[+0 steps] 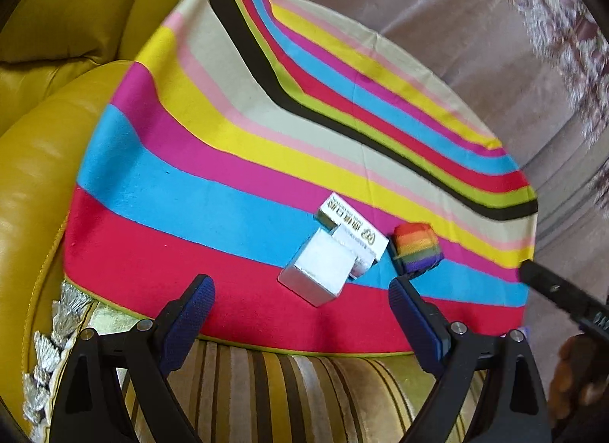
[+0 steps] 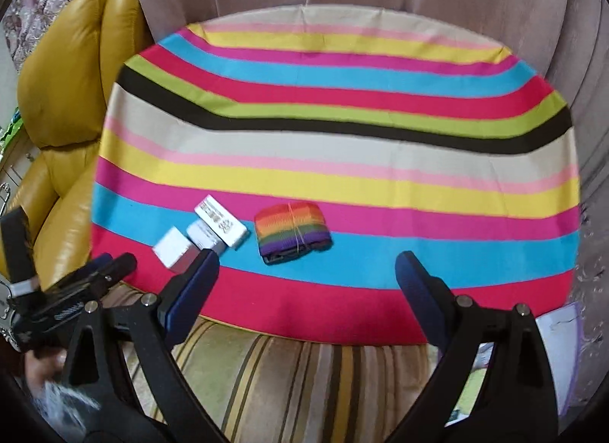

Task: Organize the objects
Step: 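Grasp the white cube with the left tool, then grasp the rainbow strap with the right tool while the left tool holds the white cube, then carry the white cube and rainbow strap into the purple-rimmed box and open both tools, then move both open tools back to the two white boxes on the cloth, then grasp the small white box with the left tool while the right tool grasps the DING ZHI DENTAL box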

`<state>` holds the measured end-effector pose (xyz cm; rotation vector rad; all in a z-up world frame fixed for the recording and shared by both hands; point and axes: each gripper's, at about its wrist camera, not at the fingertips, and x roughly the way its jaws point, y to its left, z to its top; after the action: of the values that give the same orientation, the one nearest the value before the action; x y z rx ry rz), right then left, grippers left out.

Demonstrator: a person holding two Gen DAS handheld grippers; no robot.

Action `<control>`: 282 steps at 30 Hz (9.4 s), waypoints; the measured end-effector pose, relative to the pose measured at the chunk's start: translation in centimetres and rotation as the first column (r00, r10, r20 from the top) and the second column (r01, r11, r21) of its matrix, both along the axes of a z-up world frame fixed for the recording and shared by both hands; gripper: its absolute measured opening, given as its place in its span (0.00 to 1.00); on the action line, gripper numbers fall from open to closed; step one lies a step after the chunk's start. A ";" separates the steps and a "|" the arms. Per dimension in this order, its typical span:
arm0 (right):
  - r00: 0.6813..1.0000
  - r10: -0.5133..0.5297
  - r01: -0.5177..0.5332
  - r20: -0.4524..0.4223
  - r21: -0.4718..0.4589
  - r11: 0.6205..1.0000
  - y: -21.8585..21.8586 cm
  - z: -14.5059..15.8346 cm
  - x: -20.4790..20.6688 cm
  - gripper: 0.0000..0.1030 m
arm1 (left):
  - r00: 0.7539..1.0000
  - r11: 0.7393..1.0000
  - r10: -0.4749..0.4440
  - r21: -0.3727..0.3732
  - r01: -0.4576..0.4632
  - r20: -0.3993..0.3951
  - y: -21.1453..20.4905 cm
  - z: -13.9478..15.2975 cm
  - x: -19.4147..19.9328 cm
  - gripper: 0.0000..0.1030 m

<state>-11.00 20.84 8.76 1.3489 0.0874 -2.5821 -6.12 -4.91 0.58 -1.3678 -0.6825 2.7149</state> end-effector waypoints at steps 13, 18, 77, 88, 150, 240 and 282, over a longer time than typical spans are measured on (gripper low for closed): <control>0.999 -0.018 0.016 0.049 0.026 1.000 -1.3 -7.0 -2.0 0.92 | 0.987 0.980 -0.121 -0.143 0.136 0.107 2.9 -1.6 -3.5 0.91; 0.996 -0.013 0.010 0.087 0.032 0.999 -1.7 -8.6 -3.0 0.92 | 0.982 0.963 -0.142 -0.210 0.166 0.124 3.9 -2.0 -4.4 0.85; 0.988 0.070 -0.076 0.139 0.041 0.996 -0.6 -10.1 -3.6 0.87 | 0.982 0.966 -0.179 -0.178 0.188 0.064 5.5 -0.5 -2.4 0.41; 0.993 0.013 -0.016 0.119 0.022 1.000 2.3 -8.7 -0.6 0.86 | 0.965 0.941 -0.256 -0.212 0.262 0.059 9.2 1.0 -1.6 0.41; 0.981 -0.170 0.172 0.089 -0.014 0.985 15.9 -8.4 3.8 0.66 | 0.838 0.817 -0.544 -0.202 0.540 0.040 23.7 2.1 -2.7 0.41; 0.996 -0.074 0.078 0.058 -0.080 0.994 5.4 -6.7 2.5 0.91 | 0.944 0.931 -0.330 -0.163 0.325 -0.005 5.9 1.4 -5.8 0.82; 0.972 -0.039 0.068 0.233 -0.118 0.991 -8.3 -10.7 -5.4 0.91 | 0.997 0.998 0.052 -0.036 -0.054 -0.066 -4.7 -1.6 -7.3 0.46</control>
<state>-16.40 12.57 -1.94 1.6105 -0.1495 -2.4065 -13.37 -9.59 -0.98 -1.2807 -0.6765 2.8131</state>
